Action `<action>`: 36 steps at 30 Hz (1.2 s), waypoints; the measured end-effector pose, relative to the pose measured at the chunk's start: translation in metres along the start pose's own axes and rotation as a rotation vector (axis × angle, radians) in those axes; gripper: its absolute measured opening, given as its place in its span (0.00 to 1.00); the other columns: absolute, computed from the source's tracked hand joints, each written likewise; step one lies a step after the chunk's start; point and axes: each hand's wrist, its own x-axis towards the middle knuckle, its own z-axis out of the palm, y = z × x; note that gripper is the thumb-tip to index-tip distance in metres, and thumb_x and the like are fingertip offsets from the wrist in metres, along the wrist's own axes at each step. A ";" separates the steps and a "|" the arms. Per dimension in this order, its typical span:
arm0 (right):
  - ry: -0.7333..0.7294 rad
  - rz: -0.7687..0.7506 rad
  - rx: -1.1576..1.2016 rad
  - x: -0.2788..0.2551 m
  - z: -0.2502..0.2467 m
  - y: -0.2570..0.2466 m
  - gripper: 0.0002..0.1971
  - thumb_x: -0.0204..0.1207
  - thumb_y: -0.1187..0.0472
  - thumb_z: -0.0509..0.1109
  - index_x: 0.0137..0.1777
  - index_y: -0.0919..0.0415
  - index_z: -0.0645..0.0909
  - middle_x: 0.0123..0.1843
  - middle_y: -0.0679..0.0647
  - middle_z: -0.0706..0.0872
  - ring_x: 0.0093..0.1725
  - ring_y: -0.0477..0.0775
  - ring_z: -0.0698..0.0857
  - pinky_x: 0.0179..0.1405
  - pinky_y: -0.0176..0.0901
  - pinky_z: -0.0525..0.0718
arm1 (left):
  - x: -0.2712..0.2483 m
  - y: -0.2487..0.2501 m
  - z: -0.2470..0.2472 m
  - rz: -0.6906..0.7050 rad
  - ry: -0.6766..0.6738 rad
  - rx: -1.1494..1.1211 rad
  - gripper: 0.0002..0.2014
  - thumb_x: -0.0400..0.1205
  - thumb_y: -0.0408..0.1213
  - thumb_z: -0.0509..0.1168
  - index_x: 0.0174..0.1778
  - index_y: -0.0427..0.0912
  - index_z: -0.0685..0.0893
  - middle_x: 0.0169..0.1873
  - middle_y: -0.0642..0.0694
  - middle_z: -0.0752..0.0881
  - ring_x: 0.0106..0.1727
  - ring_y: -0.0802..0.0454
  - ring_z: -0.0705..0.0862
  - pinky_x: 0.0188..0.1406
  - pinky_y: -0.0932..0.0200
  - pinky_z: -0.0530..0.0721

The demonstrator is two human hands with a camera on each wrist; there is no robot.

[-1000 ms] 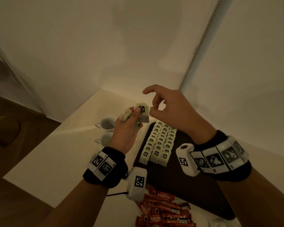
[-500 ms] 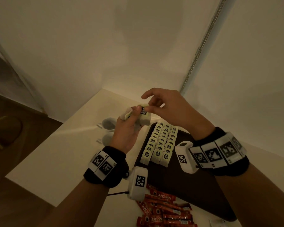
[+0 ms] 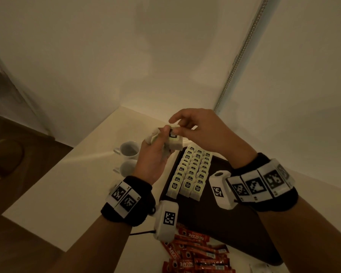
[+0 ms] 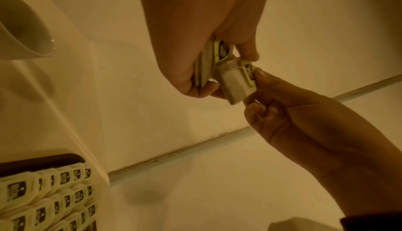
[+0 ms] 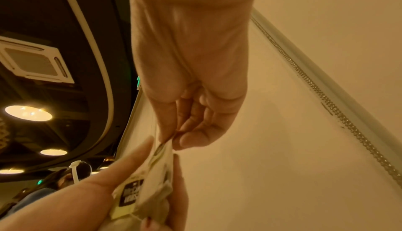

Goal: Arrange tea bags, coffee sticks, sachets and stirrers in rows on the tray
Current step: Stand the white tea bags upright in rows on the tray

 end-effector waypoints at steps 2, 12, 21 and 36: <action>0.048 0.013 0.001 0.003 0.000 0.004 0.06 0.75 0.60 0.72 0.50 0.53 0.87 0.39 0.46 0.86 0.36 0.36 0.82 0.36 0.21 0.76 | 0.000 -0.004 -0.001 -0.028 -0.021 0.027 0.08 0.80 0.43 0.64 0.41 0.49 0.88 0.40 0.51 0.88 0.43 0.56 0.84 0.37 0.64 0.79; 0.202 0.109 0.176 0.000 -0.001 0.017 0.02 0.75 0.62 0.73 0.43 0.55 0.86 0.38 0.52 0.88 0.29 0.47 0.87 0.33 0.41 0.88 | -0.005 -0.025 0.000 -0.126 -0.042 0.016 0.04 0.74 0.35 0.66 0.43 0.42 0.82 0.38 0.48 0.88 0.38 0.54 0.85 0.33 0.65 0.81; 0.098 0.317 0.203 -0.042 0.023 0.084 0.06 0.74 0.66 0.72 0.42 0.53 0.83 0.38 0.49 0.87 0.38 0.46 0.85 0.40 0.31 0.84 | 0.001 -0.040 -0.050 -0.346 0.362 -0.046 0.12 0.83 0.50 0.63 0.48 0.44 0.83 0.32 0.51 0.84 0.37 0.53 0.86 0.38 0.57 0.82; -0.115 0.743 0.200 -0.081 0.142 0.181 0.08 0.77 0.64 0.70 0.53 0.66 0.83 0.53 0.59 0.84 0.52 0.57 0.85 0.53 0.46 0.86 | 0.009 -0.028 -0.059 -0.437 0.340 -0.235 0.27 0.83 0.60 0.53 0.50 0.37 0.82 0.43 0.40 0.92 0.42 0.40 0.91 0.39 0.51 0.90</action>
